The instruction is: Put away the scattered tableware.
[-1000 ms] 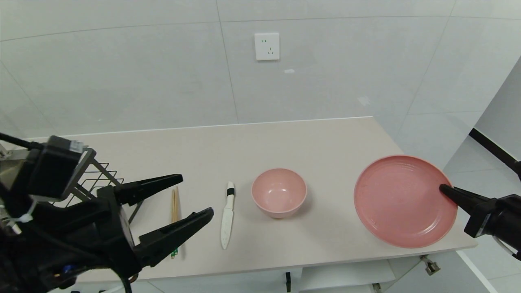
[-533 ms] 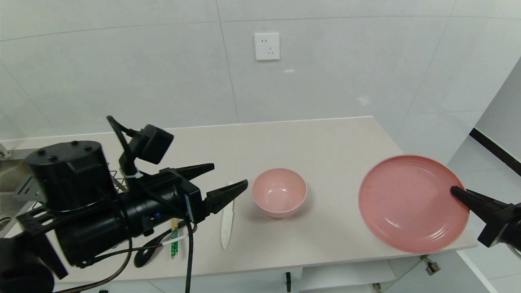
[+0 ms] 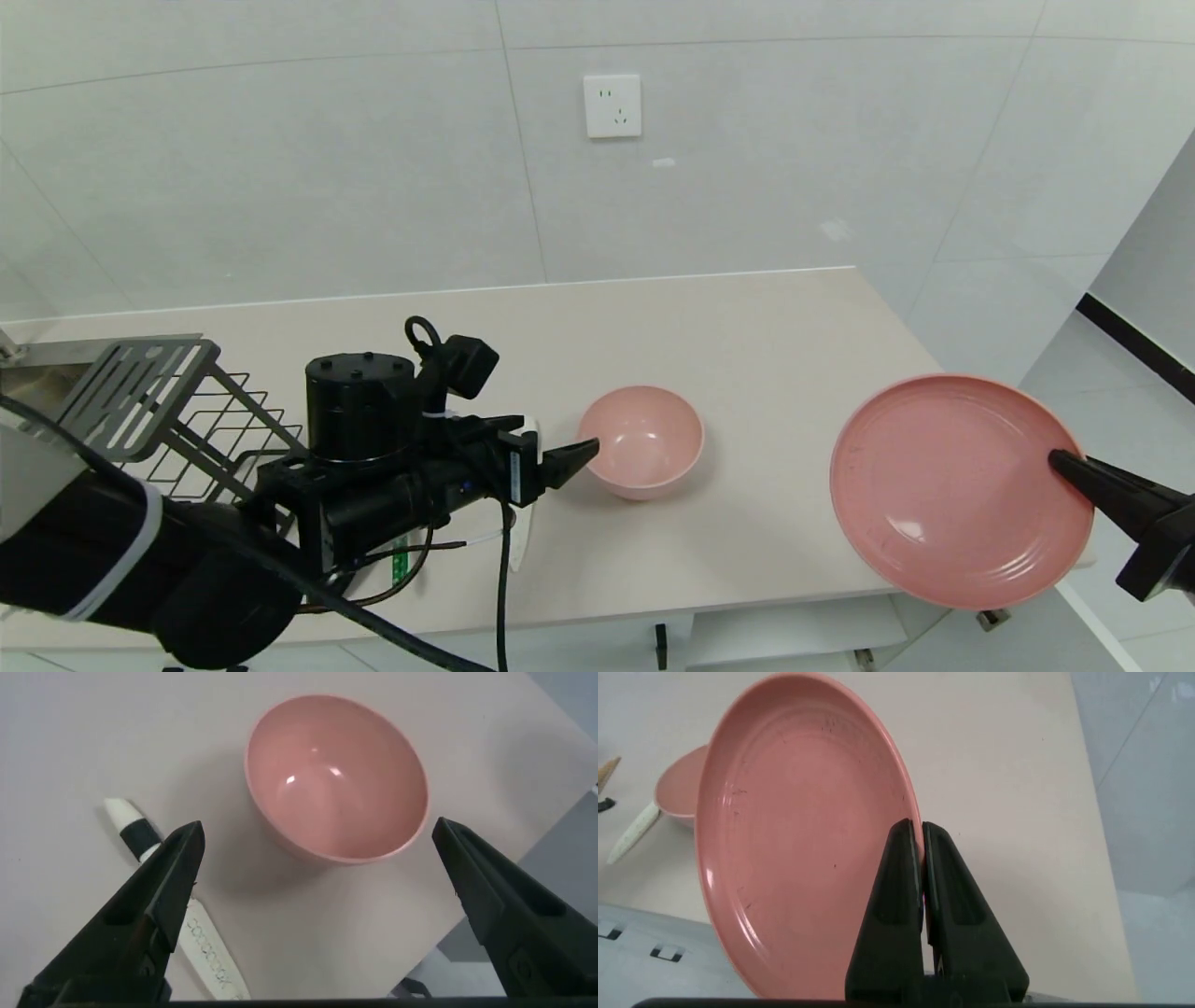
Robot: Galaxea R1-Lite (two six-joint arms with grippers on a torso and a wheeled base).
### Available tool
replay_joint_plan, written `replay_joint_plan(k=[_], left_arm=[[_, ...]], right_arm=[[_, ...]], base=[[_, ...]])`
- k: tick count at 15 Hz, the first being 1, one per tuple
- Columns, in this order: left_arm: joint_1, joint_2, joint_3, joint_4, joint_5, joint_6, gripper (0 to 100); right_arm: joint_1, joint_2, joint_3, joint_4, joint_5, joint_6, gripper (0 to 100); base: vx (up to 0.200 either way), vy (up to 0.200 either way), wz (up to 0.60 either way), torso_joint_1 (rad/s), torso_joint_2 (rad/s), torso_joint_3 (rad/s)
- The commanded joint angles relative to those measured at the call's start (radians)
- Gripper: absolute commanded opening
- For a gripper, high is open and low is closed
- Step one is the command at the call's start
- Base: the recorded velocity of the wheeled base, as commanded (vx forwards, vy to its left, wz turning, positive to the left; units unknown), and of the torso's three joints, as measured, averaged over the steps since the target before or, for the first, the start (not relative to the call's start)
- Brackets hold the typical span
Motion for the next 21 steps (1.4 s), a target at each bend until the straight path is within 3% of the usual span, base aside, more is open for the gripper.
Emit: replay_joint_plan(k=[1,7,10,12,21], left_arm=[[-0.002,0.052,-0.033,0.001,0.0,0.0,100],[-0.014,0.187,-0.123,-0.005,-0.002,-0.004,100],[0.009,0.268,-0.198,-0.01,-0.003,-0.006,100],[0.009,0.299,-0.246,-0.008,0.003,-0.021,100],[-0.002,0.316,-0.247,-0.01,0.007,-0.038,100]], right_arm=[[0.001,0.039,-0.012,0.0,0.0,0.0,0],[0.002,0.091,-0.018,-0.002,0.0,0.0,0],[0.002,0.105,-0.02,0.0,0.0,0.0,0],[0.001,0.106,-0.018,-0.002,0.0,0.0,0],[0.001,0.122,-0.02,-0.005,0.0,0.0,0]], base=[[0.0,0.0,0.0,0.0,0.0,0.0],[0.0,0.0,0.0,0.0,0.0,0.0],[0.0,0.0,0.0,0.0,0.0,0.0],[0.0,0.0,0.0,0.0,0.0,0.0],[0.0,0.0,0.0,0.0,0.0,0.0]])
